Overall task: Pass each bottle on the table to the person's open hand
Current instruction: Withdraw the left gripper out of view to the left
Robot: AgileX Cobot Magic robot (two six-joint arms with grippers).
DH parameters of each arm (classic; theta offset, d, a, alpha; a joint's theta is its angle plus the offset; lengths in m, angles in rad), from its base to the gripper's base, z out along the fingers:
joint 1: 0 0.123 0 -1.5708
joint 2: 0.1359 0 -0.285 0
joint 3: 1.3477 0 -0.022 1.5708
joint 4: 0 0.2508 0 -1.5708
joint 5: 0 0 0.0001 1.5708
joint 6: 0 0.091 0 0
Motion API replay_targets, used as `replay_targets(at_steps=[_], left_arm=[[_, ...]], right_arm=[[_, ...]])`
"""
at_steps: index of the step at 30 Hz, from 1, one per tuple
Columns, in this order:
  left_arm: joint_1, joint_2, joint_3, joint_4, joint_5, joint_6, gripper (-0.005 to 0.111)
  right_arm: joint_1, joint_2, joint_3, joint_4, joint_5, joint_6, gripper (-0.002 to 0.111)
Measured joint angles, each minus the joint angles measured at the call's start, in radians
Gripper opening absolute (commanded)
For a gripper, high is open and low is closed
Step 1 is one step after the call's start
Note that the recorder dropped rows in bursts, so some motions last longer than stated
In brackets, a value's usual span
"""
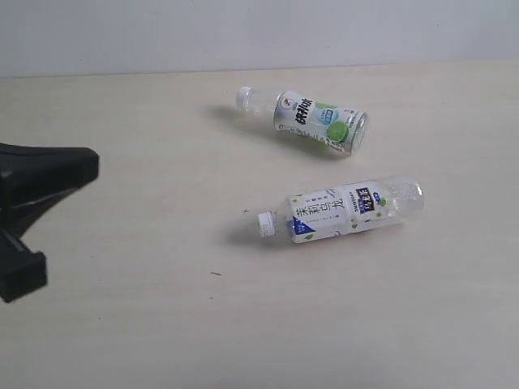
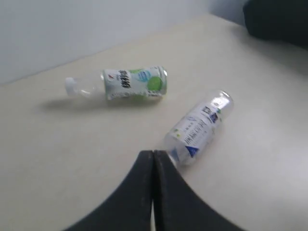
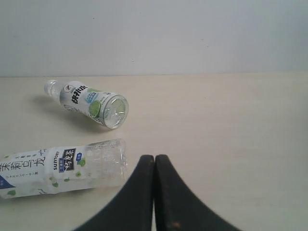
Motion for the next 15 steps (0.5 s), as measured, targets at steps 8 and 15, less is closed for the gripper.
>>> replay_targets(at_steps=[8,15], left_arm=[[0.337,-0.129,0.089,0.004,-0.058,-0.021,0.0],[0.602,-0.137,0.129,0.004,-0.149,-0.13,0.0]], right_arm=[[0.0,0.0,0.0,0.0,0.0,0.0,0.0],[0.0,0.0,0.0,0.0,0.0,0.0,0.0]])
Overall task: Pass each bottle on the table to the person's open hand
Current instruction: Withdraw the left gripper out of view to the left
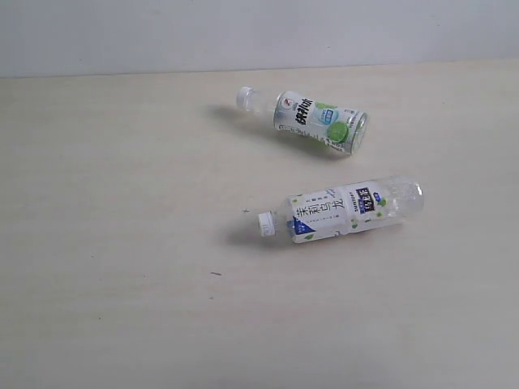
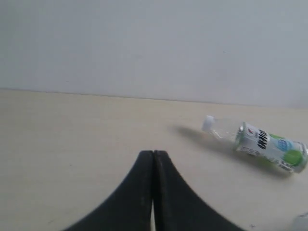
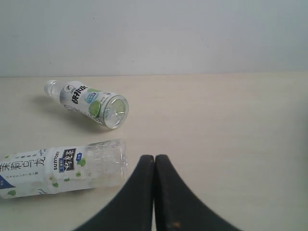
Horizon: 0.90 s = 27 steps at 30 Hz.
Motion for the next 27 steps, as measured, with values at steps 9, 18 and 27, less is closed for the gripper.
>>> replay_targets(at_steps=[9,18,27], left_arm=[[0.083,0.0,0.021,0.002,0.023,-0.025,0.0],[0.084,0.0,0.021,0.006,0.023,-0.025,0.0],[0.084,0.0,0.021,0.006,0.023,-0.025,0.0]], right_arm=[[0.0,0.0,0.0,0.0,0.0,0.0,0.0],[0.0,0.0,0.0,-0.051,-0.359,-0.004,0.0],[0.0,0.209,-0.175,0.829,-0.813,-0.376,0.0]])
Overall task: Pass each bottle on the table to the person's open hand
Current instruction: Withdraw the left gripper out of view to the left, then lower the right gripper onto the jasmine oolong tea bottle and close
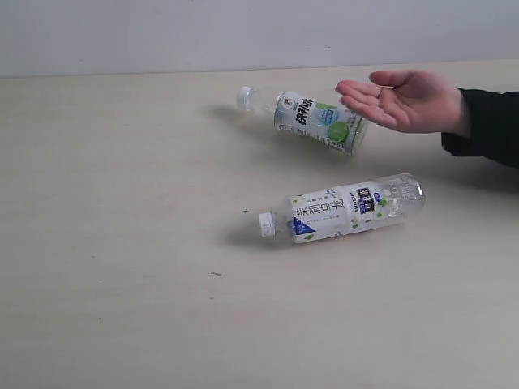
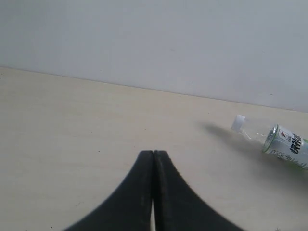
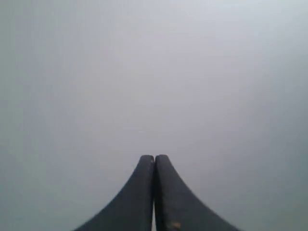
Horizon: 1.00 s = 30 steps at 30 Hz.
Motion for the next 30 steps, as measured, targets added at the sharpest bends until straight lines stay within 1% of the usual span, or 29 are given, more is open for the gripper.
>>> replay_targets(at_steps=[2,5,9,12,14,15,16,17,18,19,20,21,22,23,24,25,26,27,28,29,30], left_arm=[[0.0,0.0,0.0,0.0,0.0,0.0,0.0],[0.0,0.0,0.0,0.0,0.0,-0.002,0.0],[0.0,0.0,0.0,0.0,0.0,-0.001,0.0],[0.0,0.0,0.0,0.0,0.0,-0.001,0.0],[0.0,0.0,0.0,0.0,0.0,-0.001,0.0],[0.0,0.0,0.0,0.0,0.0,-0.001,0.0],[0.0,0.0,0.0,0.0,0.0,-0.001,0.0],[0.0,0.0,0.0,0.0,0.0,-0.001,0.0],[0.0,0.0,0.0,0.0,0.0,-0.001,0.0],[0.0,0.0,0.0,0.0,0.0,-0.001,0.0],[0.0,0.0,0.0,0.0,0.0,-0.001,0.0],[0.0,0.0,0.0,0.0,0.0,-0.001,0.0],[0.0,0.0,0.0,0.0,0.0,-0.001,0.0],[0.0,0.0,0.0,0.0,0.0,-0.001,0.0],[0.0,0.0,0.0,0.0,0.0,-0.001,0.0],[0.0,0.0,0.0,0.0,0.0,-0.002,0.0],[0.0,0.0,0.0,0.0,0.0,-0.002,0.0],[0.0,0.0,0.0,0.0,0.0,-0.002,0.0],[0.0,0.0,0.0,0.0,0.0,-0.004,0.0],[0.0,0.0,0.0,0.0,0.0,-0.004,0.0],[0.0,0.0,0.0,0.0,0.0,-0.004,0.0]], right_arm=[[0.0,0.211,-0.15,0.118,0.074,-0.198,0.0],[0.0,0.467,-0.359,0.155,0.273,-0.39,0.0],[0.0,0.742,-0.583,0.136,0.548,-0.537,0.0],[0.0,0.919,-0.716,0.048,0.744,-0.544,0.0],[0.0,1.02,-0.788,-0.075,0.833,-0.507,0.0],[0.0,1.094,-0.84,-0.242,0.897,-0.461,0.0],[0.0,1.128,-0.863,-0.338,0.929,-0.435,0.0],[0.0,1.181,-0.898,-0.531,0.999,-0.388,0.0],[0.0,1.197,-0.911,-0.602,1.031,-0.376,0.0],[0.0,1.226,-0.934,-0.759,1.125,-0.367,0.0],[0.0,1.237,-0.943,-0.803,1.178,-0.374,0.0],[0.0,1.254,-0.969,-0.846,1.304,-0.443,0.0],[0.0,1.259,-0.978,-0.84,1.361,-0.493,0.0],[0.0,1.265,-0.991,-0.765,1.499,-0.654,0.002],[0.0,1.265,-0.991,-0.668,1.583,-0.801,0.007],[0.0,1.265,-0.991,-0.577,1.606,-0.868,0.018],[0.004,1.265,-0.992,-0.438,1.615,-0.964,0.026],[0.013,1.265,-0.994,-0.376,1.615,-1.017,0.043],[0.044,1.265,-0.998,-0.315,1.604,-1.065,0.054],[0.071,1.265,-0.998,-0.306,1.591,-1.087,0.065],[0.11,1.265,-0.998,-0.304,1.567,-1.103,0.069]])
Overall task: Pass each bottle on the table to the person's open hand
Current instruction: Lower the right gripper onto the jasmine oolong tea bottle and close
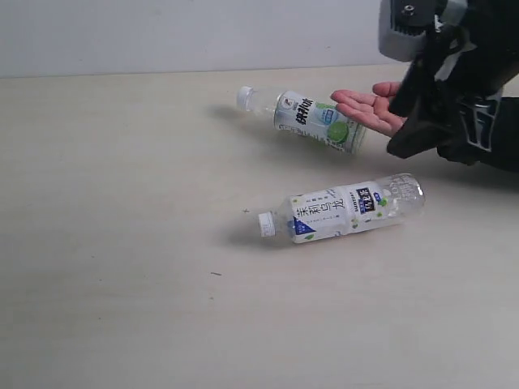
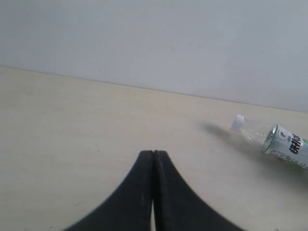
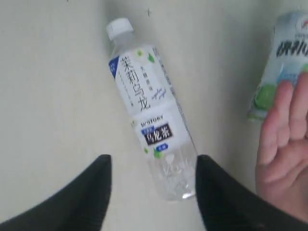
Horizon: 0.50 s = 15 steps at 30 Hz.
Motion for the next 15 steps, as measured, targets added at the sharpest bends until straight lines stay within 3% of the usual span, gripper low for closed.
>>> replay_targets(at_steps=[7,15], left_arm=[[0.0,0.0,0.0,0.0,0.0,0.0,0.0],[0.0,0.0,0.0,0.0,0.0,0.0,0.0]], right_arm=[[0.154,0.073,0.0,-0.032,-0.156,-0.016,0.071],[0.188,0.269,0.0,-0.171,-0.24,0.037,0.083]])
